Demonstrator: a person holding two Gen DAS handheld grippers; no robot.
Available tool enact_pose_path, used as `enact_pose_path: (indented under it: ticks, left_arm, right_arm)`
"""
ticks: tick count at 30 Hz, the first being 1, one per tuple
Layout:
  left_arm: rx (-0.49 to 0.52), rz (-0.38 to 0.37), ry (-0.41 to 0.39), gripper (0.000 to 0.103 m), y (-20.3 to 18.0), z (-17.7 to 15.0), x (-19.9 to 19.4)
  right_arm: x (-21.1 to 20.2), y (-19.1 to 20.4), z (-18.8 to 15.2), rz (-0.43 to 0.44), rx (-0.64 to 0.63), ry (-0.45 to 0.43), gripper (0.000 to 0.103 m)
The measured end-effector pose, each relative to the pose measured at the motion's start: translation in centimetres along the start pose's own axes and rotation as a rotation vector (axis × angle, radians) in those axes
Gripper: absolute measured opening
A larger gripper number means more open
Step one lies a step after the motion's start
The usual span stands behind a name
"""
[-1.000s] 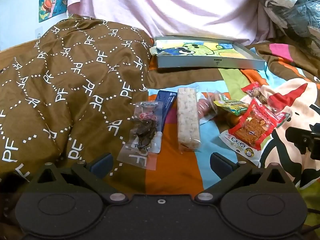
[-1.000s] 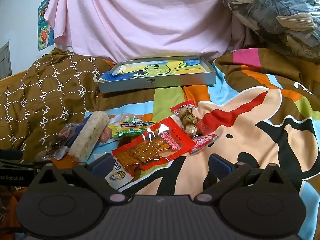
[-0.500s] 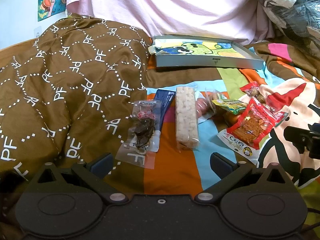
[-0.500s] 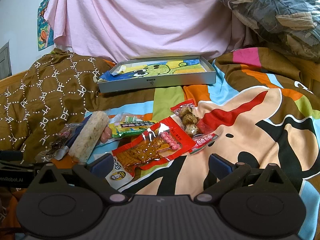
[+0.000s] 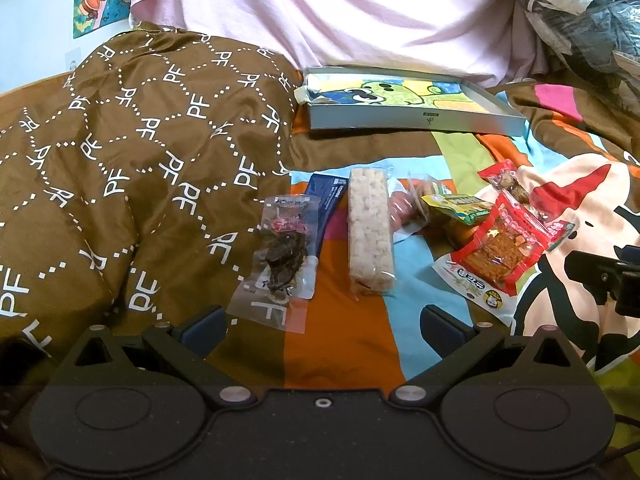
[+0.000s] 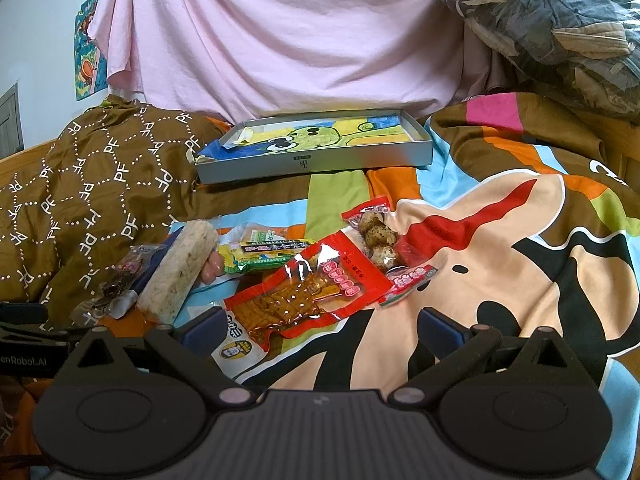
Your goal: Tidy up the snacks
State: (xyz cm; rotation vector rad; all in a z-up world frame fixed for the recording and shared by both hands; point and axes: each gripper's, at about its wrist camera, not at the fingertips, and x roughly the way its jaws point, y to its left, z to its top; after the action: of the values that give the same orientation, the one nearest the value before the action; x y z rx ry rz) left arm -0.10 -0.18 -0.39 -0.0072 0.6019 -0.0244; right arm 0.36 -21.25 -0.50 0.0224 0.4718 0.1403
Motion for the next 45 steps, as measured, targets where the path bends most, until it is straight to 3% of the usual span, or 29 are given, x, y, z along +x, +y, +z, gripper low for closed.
enact_pose_path:
  ticks: [25, 36, 45]
  left_arm:
    - [-0.001, -0.021, 0.035, 0.102, 0.2, -0.1, 0.7]
    - [0.100, -0.060, 0.076, 0.102, 0.8, 1.4, 1.3]
    - [0.167, -0.117, 0.136, 0.102, 1.5, 6.8, 3.4]
  right_arm:
    - [0.5, -0.1, -0.6, -0.001, 0.002, 0.025, 0.103]
    - [1.4, -0.1, 1.6, 0.049, -0.151, 0.057, 0.103]
    - [3.5, 0.4, 6.2, 0.148, -0.349, 0.096, 0.103]
